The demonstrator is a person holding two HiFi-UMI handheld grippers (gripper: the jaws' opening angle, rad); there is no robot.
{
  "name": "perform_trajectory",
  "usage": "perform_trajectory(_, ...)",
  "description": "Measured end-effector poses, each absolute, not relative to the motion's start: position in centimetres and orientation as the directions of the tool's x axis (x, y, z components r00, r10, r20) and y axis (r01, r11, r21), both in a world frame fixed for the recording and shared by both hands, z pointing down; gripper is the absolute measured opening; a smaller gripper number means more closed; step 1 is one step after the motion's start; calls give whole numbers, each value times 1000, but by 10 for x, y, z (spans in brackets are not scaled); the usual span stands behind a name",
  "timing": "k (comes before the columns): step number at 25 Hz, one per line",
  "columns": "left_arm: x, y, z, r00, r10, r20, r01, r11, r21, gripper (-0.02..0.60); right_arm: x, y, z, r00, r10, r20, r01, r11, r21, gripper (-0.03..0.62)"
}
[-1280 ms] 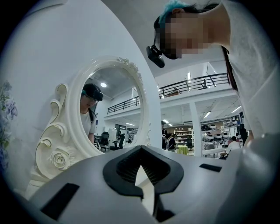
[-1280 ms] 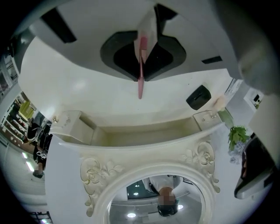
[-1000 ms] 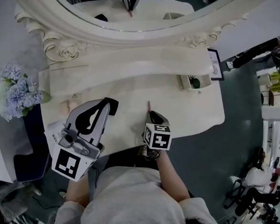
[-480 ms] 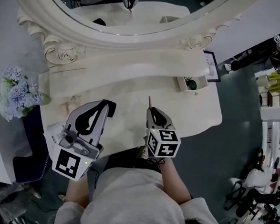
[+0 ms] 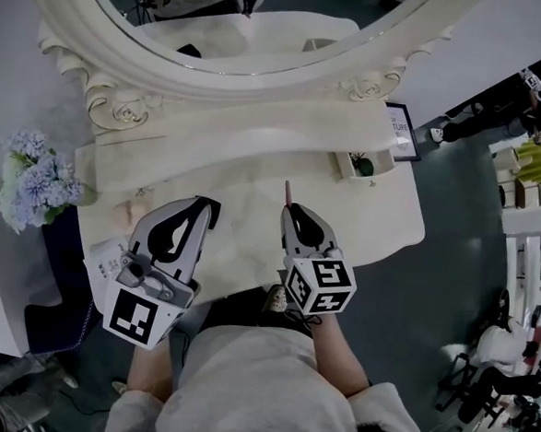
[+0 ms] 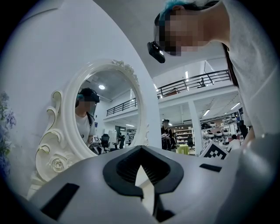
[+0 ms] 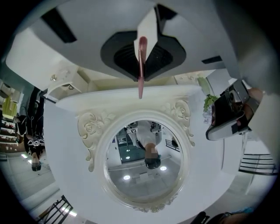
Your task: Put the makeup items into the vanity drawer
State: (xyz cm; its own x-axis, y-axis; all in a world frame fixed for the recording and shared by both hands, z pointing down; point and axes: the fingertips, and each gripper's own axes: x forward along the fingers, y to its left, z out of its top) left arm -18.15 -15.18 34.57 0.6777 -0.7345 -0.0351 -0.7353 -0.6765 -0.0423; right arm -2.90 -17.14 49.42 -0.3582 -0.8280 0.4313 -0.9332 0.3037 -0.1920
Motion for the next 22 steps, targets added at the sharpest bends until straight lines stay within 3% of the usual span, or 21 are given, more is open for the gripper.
perform_trajectory(11,-182,-150,344,674,-738,-32,-739,-673,-33,8,-36,-172,448,-411,-872,268,-909,368,-196,54)
perform_trajectory(22,-166,-157,315,653,-748,-119,-755,-656,-21,8,-24,-175,408,-433,-891,138,-891,401,-212,54)
